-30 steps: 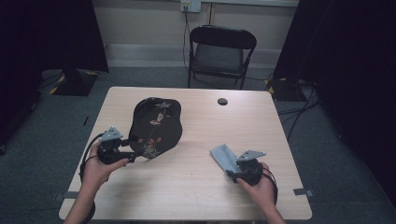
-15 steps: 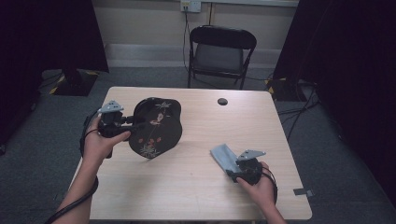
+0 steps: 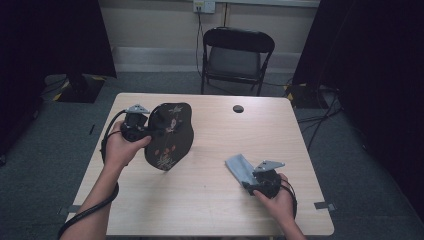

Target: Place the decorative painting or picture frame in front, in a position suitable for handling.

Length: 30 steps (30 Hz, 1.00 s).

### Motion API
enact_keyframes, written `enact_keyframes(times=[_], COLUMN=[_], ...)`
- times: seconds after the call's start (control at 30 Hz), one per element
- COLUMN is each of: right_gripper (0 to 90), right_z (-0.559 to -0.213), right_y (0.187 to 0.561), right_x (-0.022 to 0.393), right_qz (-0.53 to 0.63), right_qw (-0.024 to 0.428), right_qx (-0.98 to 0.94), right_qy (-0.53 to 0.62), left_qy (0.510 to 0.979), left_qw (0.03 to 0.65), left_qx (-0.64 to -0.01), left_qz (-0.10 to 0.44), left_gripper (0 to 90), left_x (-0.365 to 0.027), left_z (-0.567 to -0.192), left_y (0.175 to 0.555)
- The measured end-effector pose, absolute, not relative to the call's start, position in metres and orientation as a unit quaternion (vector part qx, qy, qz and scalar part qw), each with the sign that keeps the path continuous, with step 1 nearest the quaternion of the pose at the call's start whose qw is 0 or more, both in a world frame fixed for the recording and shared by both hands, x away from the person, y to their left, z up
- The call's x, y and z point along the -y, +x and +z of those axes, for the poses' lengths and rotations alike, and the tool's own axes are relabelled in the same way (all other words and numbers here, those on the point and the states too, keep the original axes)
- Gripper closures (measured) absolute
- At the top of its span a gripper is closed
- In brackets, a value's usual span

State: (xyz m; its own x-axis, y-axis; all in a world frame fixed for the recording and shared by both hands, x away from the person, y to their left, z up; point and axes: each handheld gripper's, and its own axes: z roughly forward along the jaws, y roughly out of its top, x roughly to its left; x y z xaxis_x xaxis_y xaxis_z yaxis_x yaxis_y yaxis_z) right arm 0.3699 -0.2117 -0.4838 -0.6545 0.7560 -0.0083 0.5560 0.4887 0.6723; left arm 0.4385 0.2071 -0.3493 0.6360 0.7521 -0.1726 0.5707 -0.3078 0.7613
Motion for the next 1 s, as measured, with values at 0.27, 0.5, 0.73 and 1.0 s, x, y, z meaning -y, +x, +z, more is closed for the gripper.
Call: enact_keyframes(times=[0.27,0.5,0.73,1.0], right_gripper=[40.7,40.8,40.7,40.8], right_z=[-0.484,-0.484,-0.484,-0.483], right_y=[0.371,0.370,0.366,0.364], right_x=[0.213,0.219,0.232,0.239], right_qz=[0.328,0.328,0.326,0.319], right_qw=[0.153,0.156,0.162,0.165], right_qx=[-0.849,-0.846,-0.841,-0.842], right_qy=[0.385,0.390,0.400,0.402], left_qy=[0.794,0.800,0.809,0.803], left_qw=[0.424,0.440,0.449,0.467], left_qx=[-0.421,-0.395,-0.367,-0.359], left_qz=[0.111,0.102,0.094,0.094], left_gripper=[80.9,80.9,80.9,80.9], left_x=[-0.192,-0.153,-0.120,-0.113], left_z=[-0.346,-0.337,-0.342,-0.356], left_y=[0.439,0.434,0.423,0.421])
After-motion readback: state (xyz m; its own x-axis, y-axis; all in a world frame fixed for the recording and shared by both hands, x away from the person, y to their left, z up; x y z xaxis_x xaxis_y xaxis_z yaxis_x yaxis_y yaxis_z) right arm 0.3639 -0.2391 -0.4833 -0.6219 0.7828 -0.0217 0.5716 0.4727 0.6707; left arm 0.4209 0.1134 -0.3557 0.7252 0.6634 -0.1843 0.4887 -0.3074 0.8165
